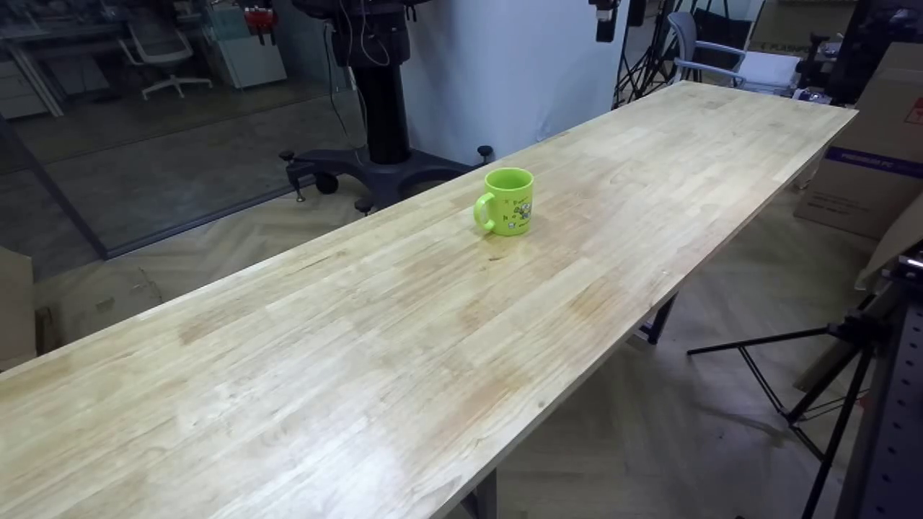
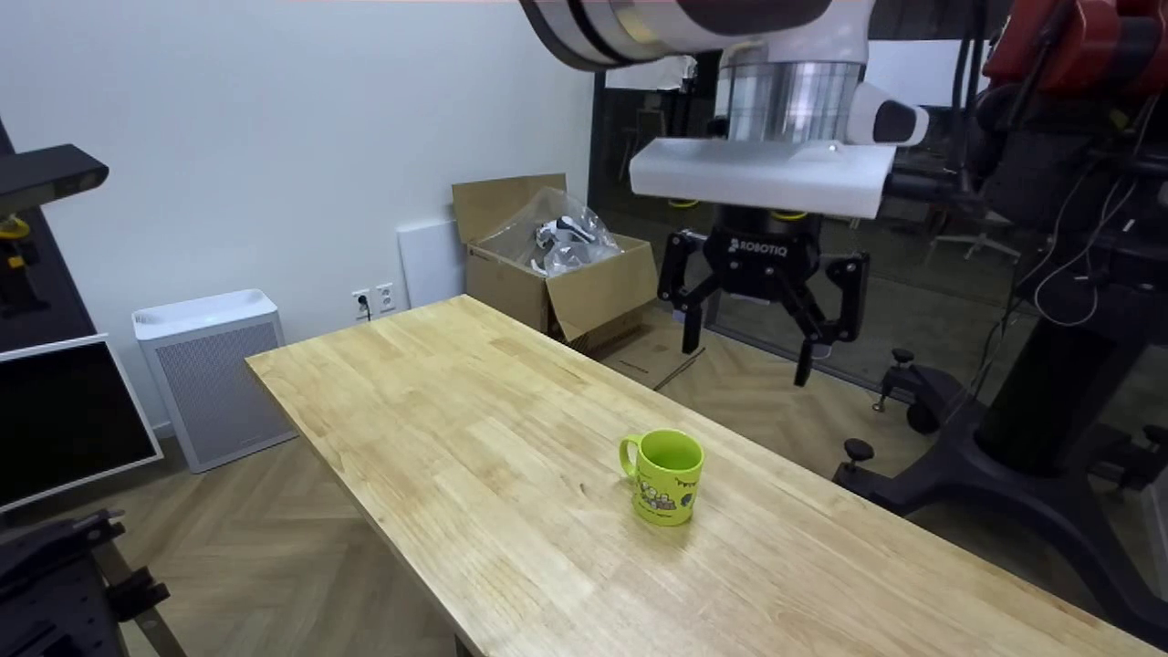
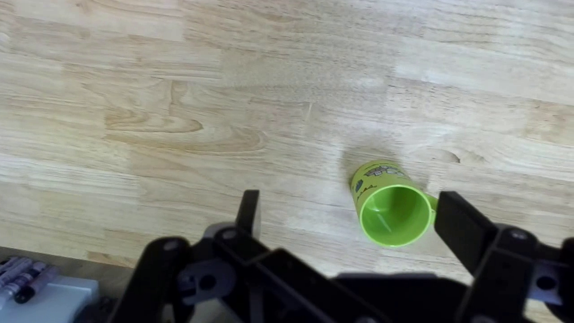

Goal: Move the yellow mug to the left

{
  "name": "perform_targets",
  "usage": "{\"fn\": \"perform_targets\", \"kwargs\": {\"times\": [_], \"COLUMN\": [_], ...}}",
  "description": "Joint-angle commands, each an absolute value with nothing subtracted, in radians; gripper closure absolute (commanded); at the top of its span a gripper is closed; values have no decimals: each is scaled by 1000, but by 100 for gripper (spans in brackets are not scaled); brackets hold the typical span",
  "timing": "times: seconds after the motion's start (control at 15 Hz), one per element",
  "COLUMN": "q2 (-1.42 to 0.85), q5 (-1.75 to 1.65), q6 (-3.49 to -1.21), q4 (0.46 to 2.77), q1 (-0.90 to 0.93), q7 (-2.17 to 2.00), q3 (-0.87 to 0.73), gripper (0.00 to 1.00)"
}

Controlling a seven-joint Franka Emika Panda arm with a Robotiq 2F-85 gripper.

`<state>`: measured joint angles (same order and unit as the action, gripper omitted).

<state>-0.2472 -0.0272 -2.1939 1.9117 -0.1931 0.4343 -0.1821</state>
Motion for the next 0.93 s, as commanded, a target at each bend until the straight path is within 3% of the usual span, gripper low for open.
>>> {"fn": "perform_targets", "kwargs": {"times": [0.0, 0.87], "q2": [-280, -442], "q5": [-34, -213], "q6": [-2185, -2310], "q4": [1883, 1812], "q1": [-210, -118], "q7": [428, 190], "q3": [-154, -143], "gripper": [0, 0]}}
